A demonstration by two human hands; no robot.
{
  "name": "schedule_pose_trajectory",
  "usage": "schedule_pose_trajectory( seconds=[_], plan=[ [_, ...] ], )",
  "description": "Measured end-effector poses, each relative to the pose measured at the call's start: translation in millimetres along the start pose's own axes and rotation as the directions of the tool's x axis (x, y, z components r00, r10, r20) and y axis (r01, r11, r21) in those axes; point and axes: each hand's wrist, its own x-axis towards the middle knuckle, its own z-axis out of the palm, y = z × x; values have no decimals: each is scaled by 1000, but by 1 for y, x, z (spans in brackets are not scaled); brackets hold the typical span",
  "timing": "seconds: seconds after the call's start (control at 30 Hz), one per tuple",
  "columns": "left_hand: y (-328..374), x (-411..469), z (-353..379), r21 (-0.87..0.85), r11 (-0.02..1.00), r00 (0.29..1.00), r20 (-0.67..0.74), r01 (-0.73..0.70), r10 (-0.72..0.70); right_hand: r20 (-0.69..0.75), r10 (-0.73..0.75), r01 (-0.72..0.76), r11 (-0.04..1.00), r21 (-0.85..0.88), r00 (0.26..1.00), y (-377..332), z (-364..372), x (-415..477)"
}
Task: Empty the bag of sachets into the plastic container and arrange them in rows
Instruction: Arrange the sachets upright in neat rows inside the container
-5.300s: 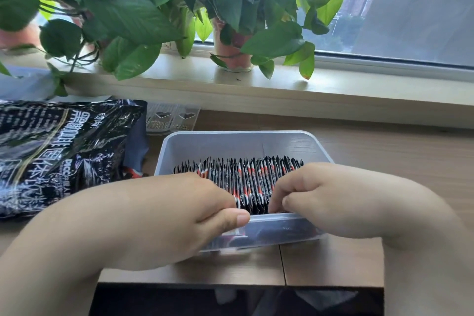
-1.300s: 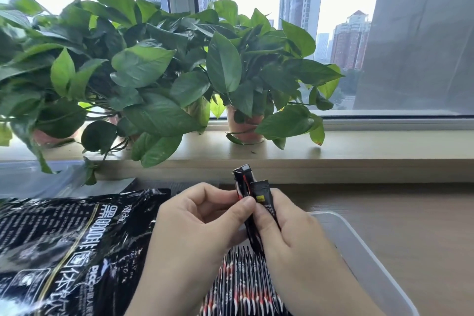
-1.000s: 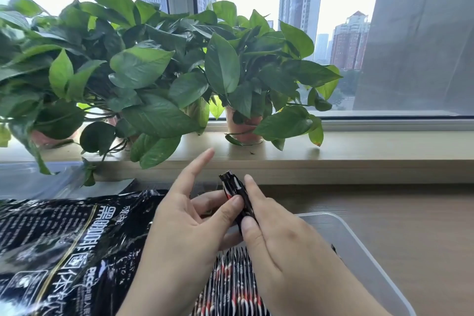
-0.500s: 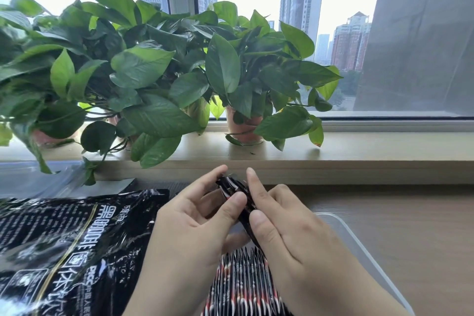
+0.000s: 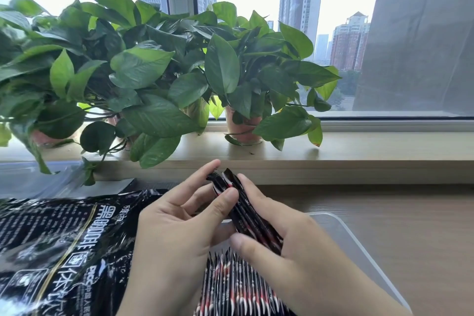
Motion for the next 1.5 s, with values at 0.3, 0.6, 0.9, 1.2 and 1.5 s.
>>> schedule_pose_trajectory(
  seconds=[0.3, 0.6, 0.9, 1.2, 1.5],
  plan=[
    [11, 5, -16, 283, 957, 982, 191, -57, 2, 70, -23, 21, 999, 32, 997, -12, -21, -3],
    [2, -2, -9, 504, 857, 935, 345, -106, -86, -166, 30, -40, 998, -55, 986, -3, -16, -2],
    [3, -4, -2, 263, 963, 973, 231, -62, -1, -552, 152, -12, 968, 250, 820, -5, -5, 1],
    [-2, -7, 3, 181, 983, 983, 177, 24, -57, -368, 320, -92, 849, 520, 873, -15, 11, 8],
    [21, -2, -15, 239, 971, 973, 216, 28, -82, -118, 141, -72, 884, 461, 983, -17, -18, -6]
  ],
)
